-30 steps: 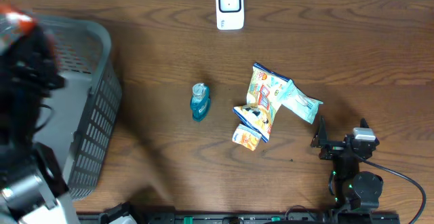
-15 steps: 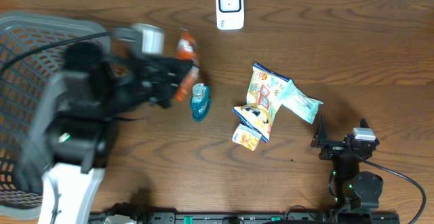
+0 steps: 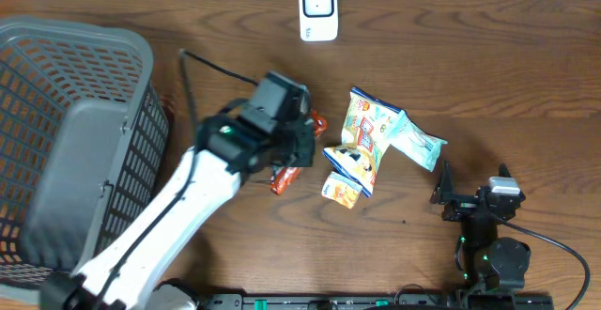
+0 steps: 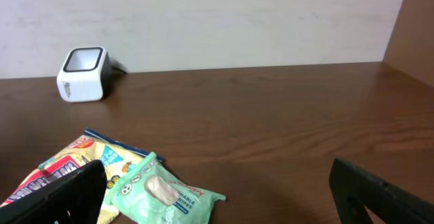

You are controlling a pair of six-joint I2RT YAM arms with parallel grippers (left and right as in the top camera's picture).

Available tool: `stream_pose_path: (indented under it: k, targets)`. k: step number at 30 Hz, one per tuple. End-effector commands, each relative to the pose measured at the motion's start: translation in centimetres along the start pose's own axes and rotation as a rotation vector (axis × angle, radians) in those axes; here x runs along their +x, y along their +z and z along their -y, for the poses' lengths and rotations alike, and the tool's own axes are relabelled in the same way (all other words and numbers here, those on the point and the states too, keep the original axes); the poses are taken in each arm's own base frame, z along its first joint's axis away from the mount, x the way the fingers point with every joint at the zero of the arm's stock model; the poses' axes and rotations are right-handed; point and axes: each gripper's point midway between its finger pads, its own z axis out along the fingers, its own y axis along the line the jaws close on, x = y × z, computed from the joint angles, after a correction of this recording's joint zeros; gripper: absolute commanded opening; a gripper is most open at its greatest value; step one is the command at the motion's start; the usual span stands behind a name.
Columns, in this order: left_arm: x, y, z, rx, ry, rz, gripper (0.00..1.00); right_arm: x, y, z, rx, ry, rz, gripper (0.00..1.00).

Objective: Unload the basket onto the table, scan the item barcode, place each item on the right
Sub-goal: 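Carry the wrapper out of the basket and drop it beside the bottle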

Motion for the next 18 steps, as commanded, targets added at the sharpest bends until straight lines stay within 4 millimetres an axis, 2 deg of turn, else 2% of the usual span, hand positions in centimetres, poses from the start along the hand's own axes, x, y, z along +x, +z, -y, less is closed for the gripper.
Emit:
stream_pose_path:
  k: [1, 6, 7, 12, 15, 16, 18]
  targets:
    - [-0.5, 2.3, -2.3, -0.164, -0.208, 0.03, 0.07, 0.1, 0.0, 0.0, 0.001, 0.006, -0.001, 0.99]
    - [-0.3, 5.3, -4.5, -0.299, -0.289, 0.027, 0.07, 0.1, 0.0, 0.0, 0.001, 0.006, -0.001, 0.99]
    - [0.0, 6.5, -4.7, -0.313, -0.286, 0.006, 0.07, 0.1, 0.0, 0.0, 0.001, 0.006, -0.001, 0.99]
    - [1.2, 8.4, -4.9, -0.346, -0.274, -0.044, 0.07, 0.0, 0.0, 0.0, 0.001, 0.006, 0.0, 0.99]
    - [1.6, 8.7, -4.3, -0.342, -0.254, -0.05, 0.07, 0.1, 0.0, 0.0, 0.001, 0.006, -0.001, 0.99]
    - [1.6, 8.8, -4.2, -0.341, -0.25, -0.049, 0.1, 0.1, 0.0, 0.0, 0.001, 0.006, -0.001, 0.99]
    - [1.6, 8.9, -3.8, -0.337, -0.239, -0.045, 0.32, 0.0, 0.0, 0.0, 0.001, 0.006, 0.0, 0.99]
